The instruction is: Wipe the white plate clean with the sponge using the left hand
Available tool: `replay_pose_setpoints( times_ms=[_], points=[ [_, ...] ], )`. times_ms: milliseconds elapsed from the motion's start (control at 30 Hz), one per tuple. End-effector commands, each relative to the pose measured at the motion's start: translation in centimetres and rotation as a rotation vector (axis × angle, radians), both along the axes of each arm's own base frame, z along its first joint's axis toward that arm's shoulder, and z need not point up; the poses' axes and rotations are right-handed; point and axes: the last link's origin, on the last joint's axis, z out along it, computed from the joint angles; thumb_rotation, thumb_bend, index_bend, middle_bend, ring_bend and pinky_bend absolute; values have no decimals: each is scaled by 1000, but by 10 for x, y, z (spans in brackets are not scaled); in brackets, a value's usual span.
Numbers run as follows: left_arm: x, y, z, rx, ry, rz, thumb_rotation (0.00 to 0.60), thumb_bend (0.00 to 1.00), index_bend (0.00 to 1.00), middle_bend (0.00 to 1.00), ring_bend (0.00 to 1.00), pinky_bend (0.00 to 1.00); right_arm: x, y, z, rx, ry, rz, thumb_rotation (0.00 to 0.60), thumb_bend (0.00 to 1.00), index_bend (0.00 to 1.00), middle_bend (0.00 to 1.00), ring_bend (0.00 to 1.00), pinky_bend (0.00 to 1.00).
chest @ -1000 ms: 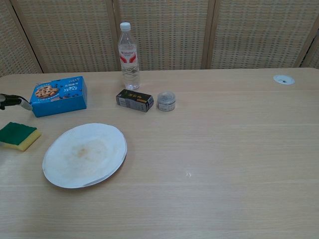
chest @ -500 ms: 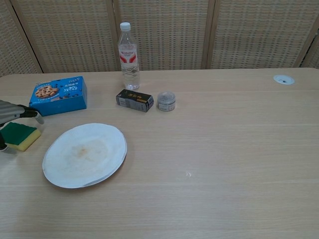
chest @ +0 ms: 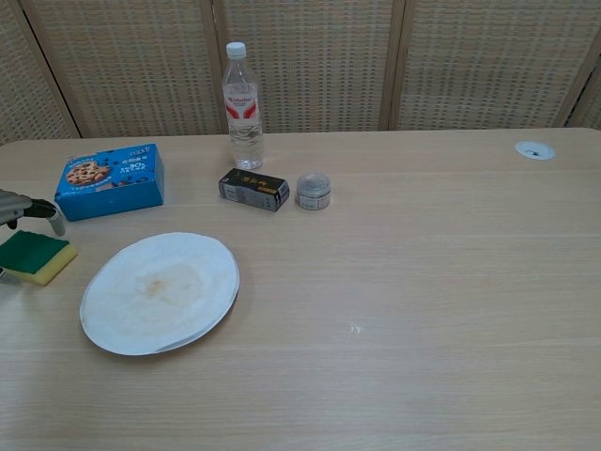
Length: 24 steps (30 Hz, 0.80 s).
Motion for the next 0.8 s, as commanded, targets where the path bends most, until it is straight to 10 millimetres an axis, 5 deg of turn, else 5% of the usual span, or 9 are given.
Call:
replay_pose_setpoints(
  times_ms=[33, 433, 800],
  points=[
    [-1, 0, -1, 2, -1, 5, 600, 2, 299, 223, 198, 323, 0, 0, 0, 2, -1, -1, 600, 0, 0, 0, 0, 0],
    [1, 2, -5, 25, -38, 4, 600, 33, 509, 373, 350, 437, 0, 1, 0, 8, -11, -1, 600, 0, 0, 0, 0, 0],
    [20, 3, 7, 85, -196, -67, 600, 101, 557, 395, 363, 450, 2, 2, 3, 7, -25, 6, 600, 0, 0, 0, 0, 0]
  ],
)
